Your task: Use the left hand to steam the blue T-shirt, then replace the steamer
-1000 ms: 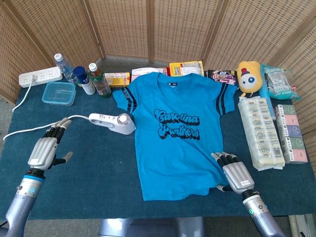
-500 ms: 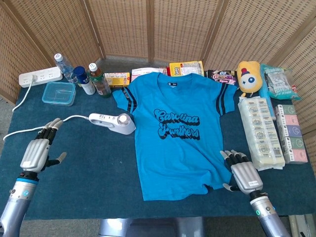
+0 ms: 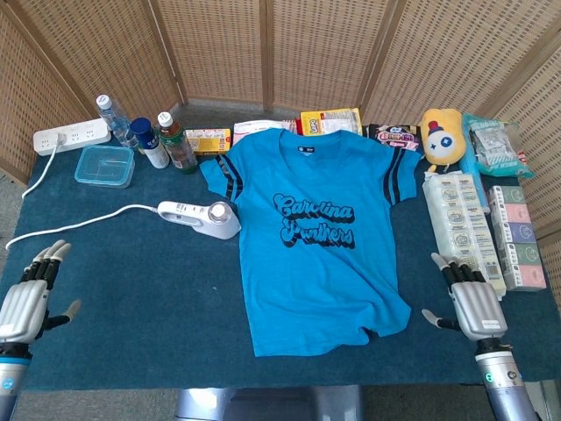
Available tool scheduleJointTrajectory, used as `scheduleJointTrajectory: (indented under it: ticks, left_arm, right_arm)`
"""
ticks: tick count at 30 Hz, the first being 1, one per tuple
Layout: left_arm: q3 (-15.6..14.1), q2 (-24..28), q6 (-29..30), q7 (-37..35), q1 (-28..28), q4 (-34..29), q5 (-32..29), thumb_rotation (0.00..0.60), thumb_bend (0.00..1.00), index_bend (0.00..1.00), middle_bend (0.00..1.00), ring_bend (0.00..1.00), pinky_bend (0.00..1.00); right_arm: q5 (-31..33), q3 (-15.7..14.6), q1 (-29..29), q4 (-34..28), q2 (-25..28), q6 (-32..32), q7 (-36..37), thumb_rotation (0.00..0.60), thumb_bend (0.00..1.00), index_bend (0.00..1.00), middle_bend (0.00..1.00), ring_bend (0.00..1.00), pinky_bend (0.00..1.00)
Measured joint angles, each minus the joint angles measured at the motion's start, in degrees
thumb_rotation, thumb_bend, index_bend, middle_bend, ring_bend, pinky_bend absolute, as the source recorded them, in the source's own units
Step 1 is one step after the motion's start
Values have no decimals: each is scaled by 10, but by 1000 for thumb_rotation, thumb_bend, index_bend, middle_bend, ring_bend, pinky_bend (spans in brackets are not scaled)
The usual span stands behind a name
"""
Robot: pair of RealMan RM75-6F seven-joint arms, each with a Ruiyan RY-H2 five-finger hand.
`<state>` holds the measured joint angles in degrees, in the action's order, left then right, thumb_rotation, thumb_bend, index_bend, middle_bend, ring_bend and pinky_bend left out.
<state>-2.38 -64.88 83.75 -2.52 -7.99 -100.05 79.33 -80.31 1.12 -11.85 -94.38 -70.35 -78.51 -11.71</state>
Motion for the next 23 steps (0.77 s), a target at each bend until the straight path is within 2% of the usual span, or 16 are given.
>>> scheduleJointTrajectory:
  ticks: [2,8,15,23]
  left_arm:
    - [-7,5,13,-2,17,0,3,600,296,60,58,0,138]
    - [-26,16,51,-21,59,-3,26,600,296,64,86,0,157]
    - [-23,11,109,-41,94,-4,53,600,298,66,106,0,157]
    - [-15,13,112,-55,102,-4,70,600,298,67,106,0,157]
  right_arm:
    - [0,6,5,7,-1,-10,11,466,259,148,189,178,194]
    - [-13,13,19,14,-2,-37,31,478,274,199,220,208,195]
    - [-32,10,37,15,-2,-64,50,477,277,226,224,215,195]
    - [-45,8,51,11,2,-79,60,479,276,236,224,215,195]
